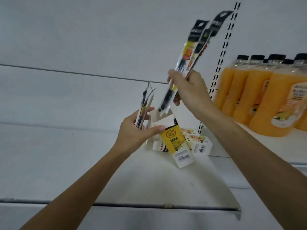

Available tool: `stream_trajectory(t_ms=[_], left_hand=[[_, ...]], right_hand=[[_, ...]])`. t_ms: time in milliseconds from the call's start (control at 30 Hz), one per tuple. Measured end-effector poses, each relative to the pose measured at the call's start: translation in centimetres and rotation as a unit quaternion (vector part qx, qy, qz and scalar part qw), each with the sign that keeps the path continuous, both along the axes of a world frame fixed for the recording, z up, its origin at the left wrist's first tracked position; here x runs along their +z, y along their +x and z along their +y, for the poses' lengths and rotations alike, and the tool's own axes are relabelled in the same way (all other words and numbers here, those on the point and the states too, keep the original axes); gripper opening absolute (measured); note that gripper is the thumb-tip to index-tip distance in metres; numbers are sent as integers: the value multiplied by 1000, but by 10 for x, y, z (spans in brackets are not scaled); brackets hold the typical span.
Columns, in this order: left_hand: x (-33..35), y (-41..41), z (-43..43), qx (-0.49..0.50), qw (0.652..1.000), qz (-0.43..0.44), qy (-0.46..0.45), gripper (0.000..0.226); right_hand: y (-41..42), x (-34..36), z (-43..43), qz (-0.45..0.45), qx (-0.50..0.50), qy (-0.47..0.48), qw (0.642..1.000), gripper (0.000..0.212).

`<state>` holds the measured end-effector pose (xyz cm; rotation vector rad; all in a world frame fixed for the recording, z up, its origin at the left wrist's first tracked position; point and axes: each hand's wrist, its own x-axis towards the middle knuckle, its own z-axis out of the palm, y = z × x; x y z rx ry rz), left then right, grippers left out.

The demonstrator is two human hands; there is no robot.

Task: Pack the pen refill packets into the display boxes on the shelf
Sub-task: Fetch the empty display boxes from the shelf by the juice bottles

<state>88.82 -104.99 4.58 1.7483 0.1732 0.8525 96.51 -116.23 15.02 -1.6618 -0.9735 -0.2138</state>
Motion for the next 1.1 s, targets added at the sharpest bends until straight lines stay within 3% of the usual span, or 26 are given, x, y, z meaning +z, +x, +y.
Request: stream_trajectory(t_ms=[100, 200, 367, 500, 600, 700, 800, 900, 1000, 1100], left_hand=[[0, -2, -1, 5, 1000, 0, 9, 66], [1, -2, -3, 18, 1000, 8, 8, 58], [2, -1, -1, 40, 999, 16, 4, 56], [1, -1, 0, 48, 998, 26, 18, 62], [1, 0, -2, 79, 996, 21, 44, 34], [3, 1, -8, 94, 993, 24, 70, 28], [3, 2, -11, 99, 990, 25, 99, 28], [2, 2, -11, 106, 987, 20, 118, 31], [0, 0, -8, 108, 986, 30, 124, 33], [-2, -2, -4, 118, 984, 42, 123, 52]], right_hand=[[2, -15, 1, -109, -31, -164, 980, 25], [4, -22, 2, -103, -25, -256, 961, 17], [10, -20, -4, -47, 45, -207, 976, 37], [1, -24, -12, -93, 23, -77, 992, 17], [-17, -32, -6, -127, -19, -191, 973, 39], [-29, -38, 8, -184, -121, -247, 943, 55], [-28, -41, 16, -193, -147, -240, 940, 43], [-25, -43, 18, -131, -119, -201, 963, 33], [-21, -29, 9, -49, -70, -91, 992, 32], [-16, 2, -8, -16, -26, -8, 1000, 15]])
